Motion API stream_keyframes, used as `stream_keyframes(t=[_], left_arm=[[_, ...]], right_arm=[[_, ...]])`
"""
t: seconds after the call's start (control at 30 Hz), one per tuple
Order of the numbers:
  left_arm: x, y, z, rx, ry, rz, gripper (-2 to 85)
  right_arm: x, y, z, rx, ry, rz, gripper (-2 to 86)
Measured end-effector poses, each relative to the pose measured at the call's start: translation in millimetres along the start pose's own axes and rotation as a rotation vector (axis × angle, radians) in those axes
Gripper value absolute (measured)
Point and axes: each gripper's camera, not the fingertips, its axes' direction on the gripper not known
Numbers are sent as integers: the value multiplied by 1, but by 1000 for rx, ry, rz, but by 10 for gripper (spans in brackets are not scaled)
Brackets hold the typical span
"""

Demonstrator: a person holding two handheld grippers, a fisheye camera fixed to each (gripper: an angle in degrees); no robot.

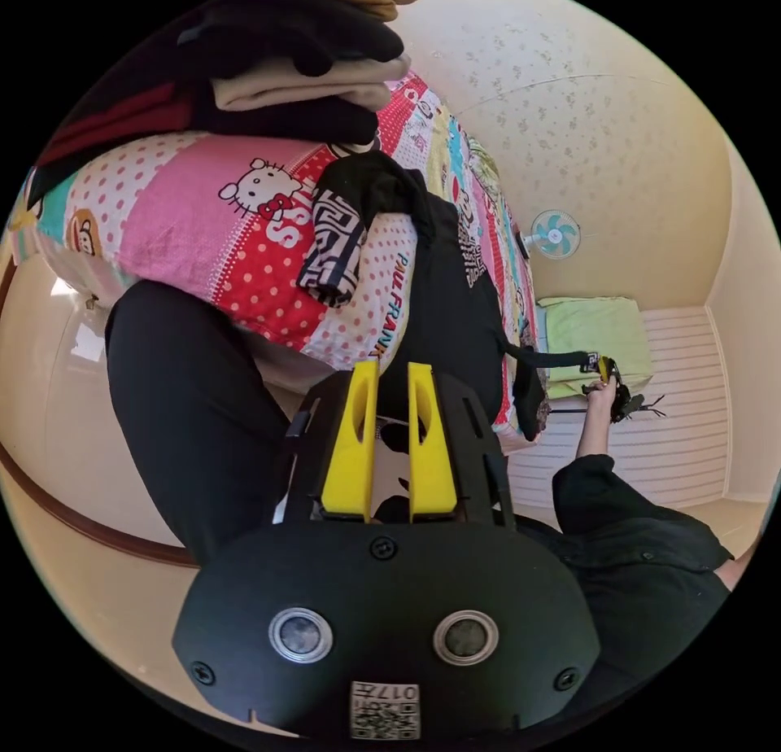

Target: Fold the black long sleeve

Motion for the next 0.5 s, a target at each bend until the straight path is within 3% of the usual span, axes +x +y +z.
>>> stream_keyframes(t=[0.13,0.23,0.3,0.4,0.5], left_arm=[[-10,-1,-36,70,21,-61,83],[-15,-6,-58,138,43,-113,112],[-16,-14,-69,188,32,-144,128],[-21,-40,-75,223,35,-188,141],[-26,-83,-65,228,69,-182,132]], right_arm=[[-121,44,67,-72,-212,-269,15],[-183,128,138,-229,-384,-388,23],[-196,216,205,-562,-449,-269,36],[-173,333,227,-762,-490,-65,33],[-139,420,229,-923,-409,-64,21]])
